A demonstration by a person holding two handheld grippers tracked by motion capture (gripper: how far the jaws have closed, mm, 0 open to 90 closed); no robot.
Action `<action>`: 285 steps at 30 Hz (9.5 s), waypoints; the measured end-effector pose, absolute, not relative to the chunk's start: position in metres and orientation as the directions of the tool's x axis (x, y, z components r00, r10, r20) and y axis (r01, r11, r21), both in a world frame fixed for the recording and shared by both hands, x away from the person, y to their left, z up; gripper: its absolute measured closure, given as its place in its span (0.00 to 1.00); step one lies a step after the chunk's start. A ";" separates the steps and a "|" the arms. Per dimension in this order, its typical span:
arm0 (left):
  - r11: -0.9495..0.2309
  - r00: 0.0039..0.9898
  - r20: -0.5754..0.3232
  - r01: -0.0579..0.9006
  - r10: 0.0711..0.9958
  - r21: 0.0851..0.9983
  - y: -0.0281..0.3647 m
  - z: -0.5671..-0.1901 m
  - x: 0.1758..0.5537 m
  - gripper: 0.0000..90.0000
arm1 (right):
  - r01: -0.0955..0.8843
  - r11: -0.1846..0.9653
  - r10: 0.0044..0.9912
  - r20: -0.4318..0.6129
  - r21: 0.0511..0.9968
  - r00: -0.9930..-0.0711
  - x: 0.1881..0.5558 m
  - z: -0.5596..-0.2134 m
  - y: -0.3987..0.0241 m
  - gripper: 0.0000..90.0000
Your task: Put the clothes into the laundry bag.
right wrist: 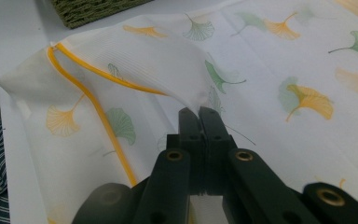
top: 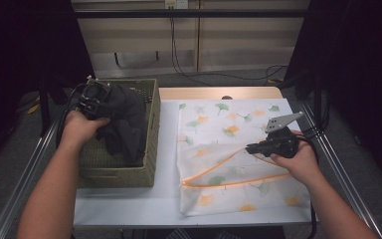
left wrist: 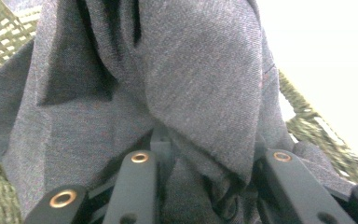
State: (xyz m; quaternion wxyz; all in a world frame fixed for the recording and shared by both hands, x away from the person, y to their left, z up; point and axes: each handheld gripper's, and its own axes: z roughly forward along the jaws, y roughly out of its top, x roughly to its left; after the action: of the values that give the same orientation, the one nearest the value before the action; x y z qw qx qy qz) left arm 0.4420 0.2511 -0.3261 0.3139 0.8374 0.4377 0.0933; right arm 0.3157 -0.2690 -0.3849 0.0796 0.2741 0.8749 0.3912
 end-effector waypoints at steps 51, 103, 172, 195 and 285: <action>-0.445 0.722 -0.025 0.453 0.691 0.773 0.246 -0.203 0.375 0.77 | 0.411 0.545 0.554 0.054 0.731 -0.831 0.319 -0.381 -0.264 1.00; -0.528 0.933 -0.037 0.235 0.357 0.816 0.160 -0.188 0.296 0.76 | 0.405 0.506 0.577 0.049 0.762 -0.815 0.330 -0.367 -0.266 1.00; -0.592 0.995 -0.091 0.095 0.036 0.800 0.038 -0.274 0.275 0.75 | 0.394 0.481 0.599 0.035 0.784 -0.800 0.338 -0.363 -0.266 1.00; -0.647 0.987 -0.157 0.094 -0.041 0.757 0.003 -0.306 0.273 0.75 | 0.391 0.464 0.613 0.031 0.795 -0.790 0.337 -0.360 -0.270 1.00; -0.587 0.919 -0.023 0.271 0.394 0.763 -0.039 -0.330 0.312 0.74 | 0.188 0.326 0.570 -0.034 0.927 -0.821 0.283 -0.299 -0.278 1.00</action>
State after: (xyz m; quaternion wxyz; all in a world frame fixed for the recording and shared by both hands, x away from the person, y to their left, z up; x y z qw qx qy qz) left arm 0.3124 -0.0388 -0.3297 0.4140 0.8877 0.1873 0.0744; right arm 0.2829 -0.2781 -0.2993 0.1803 0.2385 0.7939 0.5294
